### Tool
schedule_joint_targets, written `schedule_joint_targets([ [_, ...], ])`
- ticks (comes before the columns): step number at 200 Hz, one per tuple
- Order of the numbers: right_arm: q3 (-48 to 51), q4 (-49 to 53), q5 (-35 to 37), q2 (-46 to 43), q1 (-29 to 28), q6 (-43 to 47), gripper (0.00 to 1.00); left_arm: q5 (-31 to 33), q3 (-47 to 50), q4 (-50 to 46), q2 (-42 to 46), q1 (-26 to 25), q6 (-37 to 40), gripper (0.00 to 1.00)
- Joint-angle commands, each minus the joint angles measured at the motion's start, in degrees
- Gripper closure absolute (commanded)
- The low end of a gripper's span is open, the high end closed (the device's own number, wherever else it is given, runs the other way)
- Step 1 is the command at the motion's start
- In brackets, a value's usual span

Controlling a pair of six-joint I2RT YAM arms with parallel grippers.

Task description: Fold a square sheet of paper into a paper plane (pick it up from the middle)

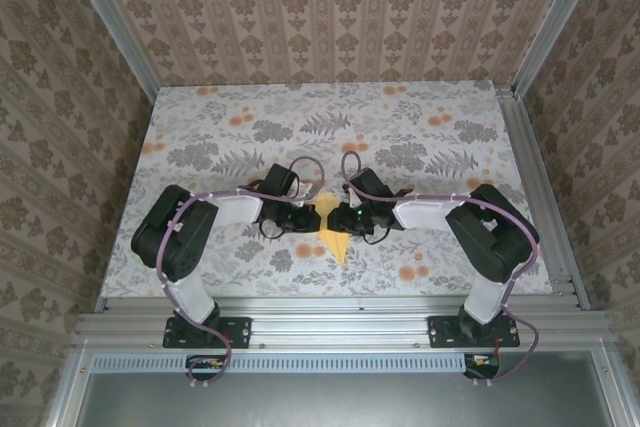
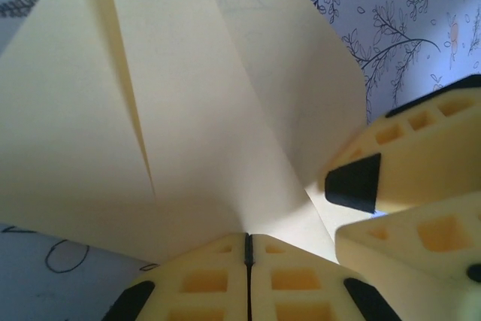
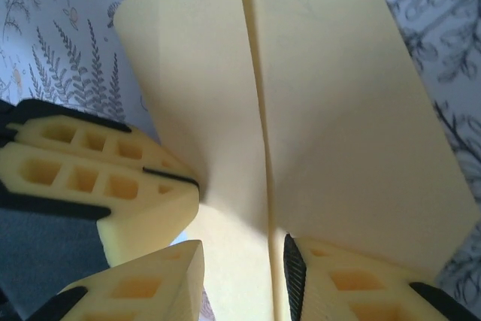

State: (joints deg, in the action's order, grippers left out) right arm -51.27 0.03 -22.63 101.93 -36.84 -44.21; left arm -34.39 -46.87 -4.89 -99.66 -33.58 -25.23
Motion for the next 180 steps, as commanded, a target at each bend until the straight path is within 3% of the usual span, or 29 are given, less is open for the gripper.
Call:
schedule_joint_targets([
  [1,-3.24,0.71,-1.63,2.24,0.53,3.59,0.63,-1.64,0.88,0.71,2.50,0.62,0.72,0.93],
  [70,-4.19,1.16,-4.59,4.36,0.89,5.27,0.62,-1.32,0.18,-2.10,7.13,1.33,0.96,0.87],
  [180,-3.11,-3.66,-9.99,4.99,0.52,4.24,0.64,6.25,3.89,-12.62,15.95,1.94,2.45,0.67],
])
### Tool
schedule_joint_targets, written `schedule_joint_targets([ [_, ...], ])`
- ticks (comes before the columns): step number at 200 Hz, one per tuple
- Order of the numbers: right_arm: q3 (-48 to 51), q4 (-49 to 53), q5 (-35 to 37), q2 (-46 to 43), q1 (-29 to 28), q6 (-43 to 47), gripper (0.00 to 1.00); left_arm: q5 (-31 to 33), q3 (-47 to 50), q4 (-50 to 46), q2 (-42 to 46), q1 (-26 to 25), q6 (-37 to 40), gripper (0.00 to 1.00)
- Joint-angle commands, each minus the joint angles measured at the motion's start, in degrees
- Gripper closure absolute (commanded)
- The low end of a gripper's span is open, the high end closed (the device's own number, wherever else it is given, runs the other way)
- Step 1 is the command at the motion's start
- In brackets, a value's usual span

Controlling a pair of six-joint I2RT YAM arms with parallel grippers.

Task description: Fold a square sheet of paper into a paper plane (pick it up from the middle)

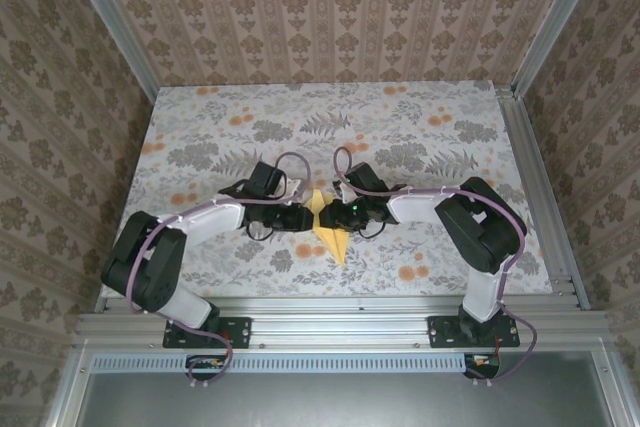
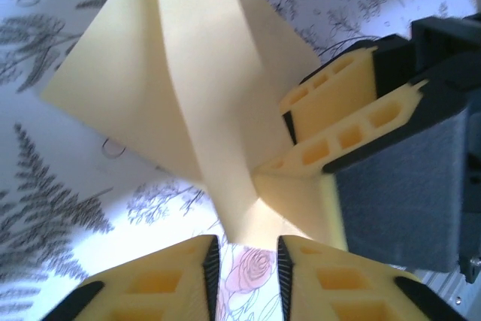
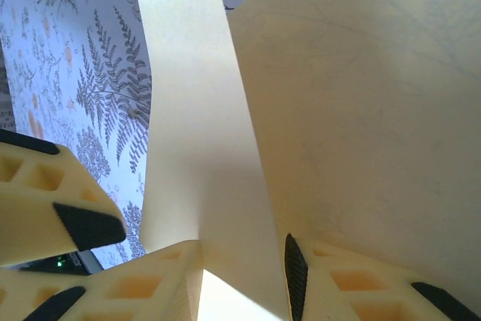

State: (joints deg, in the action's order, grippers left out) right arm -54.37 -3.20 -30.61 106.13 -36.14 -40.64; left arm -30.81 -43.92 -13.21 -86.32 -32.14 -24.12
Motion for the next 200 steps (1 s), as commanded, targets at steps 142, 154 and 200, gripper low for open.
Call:
schedule_joint_targets([
  [142,-1.01,12.47,11.07,-9.36,-2.38,11.18,0.96,5.87,0.65,-15.54,14.33,3.50,2.48,0.34],
  [154,-1.09,15.81,14.33,-12.58,-2.44,12.47,0.97,5.76,0.34,-16.28,15.26,4.13,2.55,0.33],
  [200,-1.42,29.64,30.50,-25.30,-2.44,15.89,0.99,4.61,0.10,-16.16,16.63,5.60,2.17,0.27],
])
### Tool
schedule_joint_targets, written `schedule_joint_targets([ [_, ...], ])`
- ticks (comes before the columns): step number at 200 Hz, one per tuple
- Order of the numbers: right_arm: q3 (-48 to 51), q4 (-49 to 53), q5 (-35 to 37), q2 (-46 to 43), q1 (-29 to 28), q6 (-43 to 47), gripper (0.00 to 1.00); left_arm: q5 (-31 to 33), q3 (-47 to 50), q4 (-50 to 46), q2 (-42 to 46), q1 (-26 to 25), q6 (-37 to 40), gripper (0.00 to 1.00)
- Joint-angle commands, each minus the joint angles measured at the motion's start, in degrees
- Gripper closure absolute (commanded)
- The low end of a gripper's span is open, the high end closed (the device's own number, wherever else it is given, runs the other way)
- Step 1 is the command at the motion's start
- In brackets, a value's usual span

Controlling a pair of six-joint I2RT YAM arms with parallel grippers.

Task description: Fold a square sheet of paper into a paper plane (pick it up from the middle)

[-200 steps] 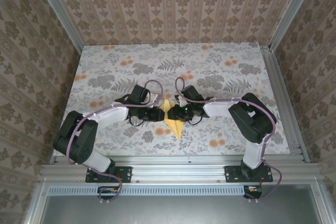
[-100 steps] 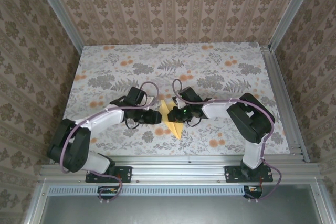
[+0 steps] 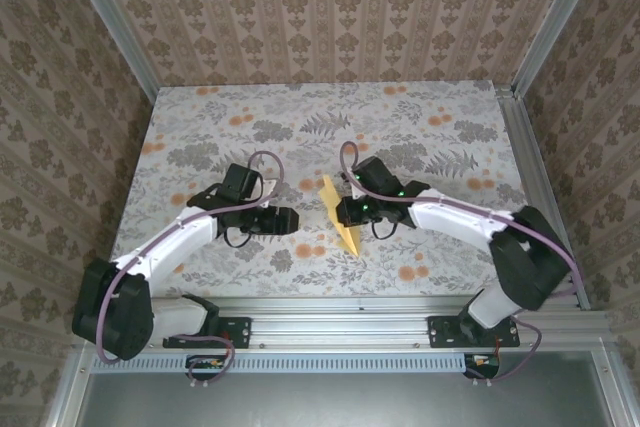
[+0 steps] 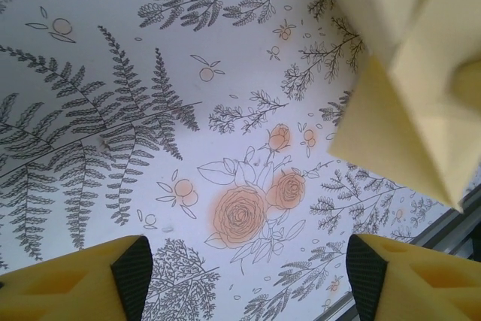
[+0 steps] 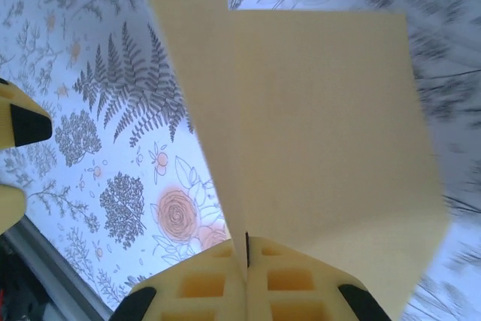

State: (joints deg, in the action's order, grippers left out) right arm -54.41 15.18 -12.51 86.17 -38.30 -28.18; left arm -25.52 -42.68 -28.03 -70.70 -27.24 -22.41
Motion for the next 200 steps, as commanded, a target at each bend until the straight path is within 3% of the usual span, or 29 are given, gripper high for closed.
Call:
schedule_joint_targets([
  [1,-1.39,11.49,12.77,-5.55,-0.24,3.51,0.99,-0.72,-1.16,-1.33,1.00,0.70,0.41,0.27],
  [36,-1.70,19.48,24.98,-12.23,-1.47,4.11,0.99,-1.98,-1.17,0.34,0.23,0.70,-0.03,0.24],
  [88,-2.30,22.39,33.11,-10.41,-5.00,2.90,0.99,-3.52,-0.97,2.33,-1.88,0.70,-0.79,0.24],
  [113,-0.76,17.85,26.94,-10.50,-4.52,0.45,0.99,-5.72,1.30,6.35,-1.81,0.70,-4.37,0.23],
  [135,1.20,11.13,17.07,-11.84,-1.76,-3.20,0.99,-6.69,5.09,13.70,0.73,-0.35,-10.92,0.23],
  [163,4.12,2.65,4.24,-14.24,3.10,-9.00,0.99,-3.46,7.11,18.34,5.56,-3.56,-17.14,0.16],
  [200,5.01,-4.59,-4.16,-15.14,5.87,-15.12,0.99,-1.13,11.29,30.56,11.89,-7.66,-27.76,0.04],
])
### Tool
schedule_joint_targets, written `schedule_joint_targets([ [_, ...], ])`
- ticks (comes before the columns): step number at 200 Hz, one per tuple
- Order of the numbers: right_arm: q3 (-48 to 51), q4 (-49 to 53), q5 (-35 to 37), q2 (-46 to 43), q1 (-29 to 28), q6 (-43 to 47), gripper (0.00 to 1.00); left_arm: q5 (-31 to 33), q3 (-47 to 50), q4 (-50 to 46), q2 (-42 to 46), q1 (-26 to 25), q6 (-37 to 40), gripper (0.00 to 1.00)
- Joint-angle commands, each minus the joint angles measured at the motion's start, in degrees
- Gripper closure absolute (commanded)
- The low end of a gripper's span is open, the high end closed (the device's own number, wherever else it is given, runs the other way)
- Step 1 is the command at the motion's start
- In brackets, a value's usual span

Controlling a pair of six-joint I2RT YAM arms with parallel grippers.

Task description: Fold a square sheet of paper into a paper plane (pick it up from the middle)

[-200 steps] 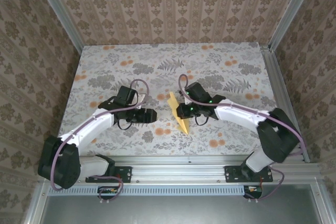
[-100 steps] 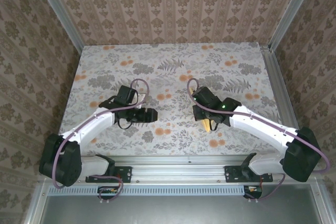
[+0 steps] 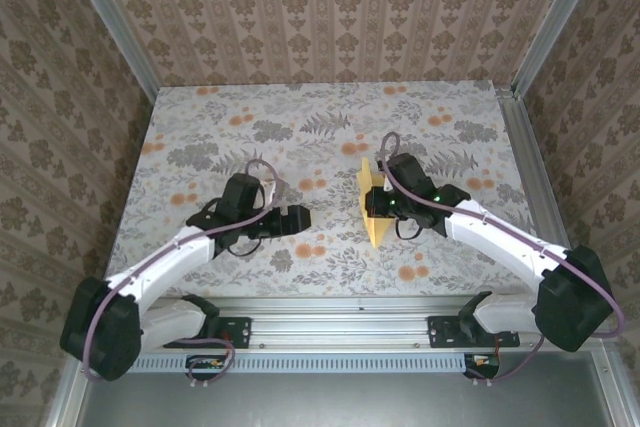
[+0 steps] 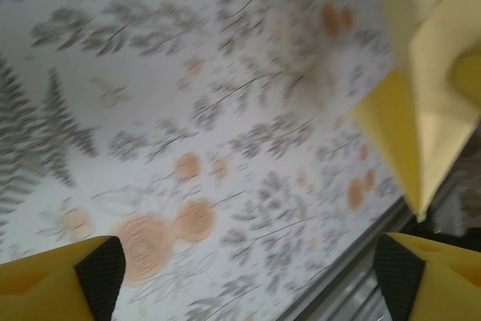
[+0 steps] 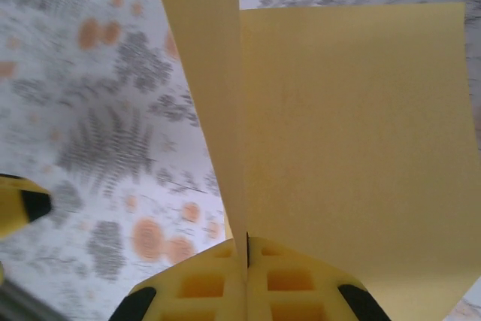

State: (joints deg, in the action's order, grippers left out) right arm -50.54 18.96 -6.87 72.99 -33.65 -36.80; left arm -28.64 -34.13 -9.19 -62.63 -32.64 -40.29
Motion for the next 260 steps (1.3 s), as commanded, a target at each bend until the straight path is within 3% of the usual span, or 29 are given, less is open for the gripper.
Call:
schedule_joint_targets([
  [1,1.19,-8.61,-10.03,-1.97,1.26,-6.70,0.99,2.09,2.88,12.22,3.92,-2.39,-10.15,0.03],
  [73,2.73,-20.13,-16.80,-2.37,2.89,-16.61,1.00,4.06,4.99,30.60,0.45,-11.99,-20.89,0.00],
  [107,3.17,-22.43,-18.09,-2.70,3.36,-18.76,1.00,1.92,4.22,39.73,-4.74,-12.91,-24.27,0.05],
  [180,6.12,-27.92,-20.20,-3.12,4.51,-23.05,1.00,-2.08,2.17,53.00,-12.96,-13.50,-28.92,0.33],
  [260,7.76,-29.45,-21.06,-3.38,5.22,-24.02,1.00,-3.46,1.07,52.19,-13.81,-13.39,-28.46,0.61],
])
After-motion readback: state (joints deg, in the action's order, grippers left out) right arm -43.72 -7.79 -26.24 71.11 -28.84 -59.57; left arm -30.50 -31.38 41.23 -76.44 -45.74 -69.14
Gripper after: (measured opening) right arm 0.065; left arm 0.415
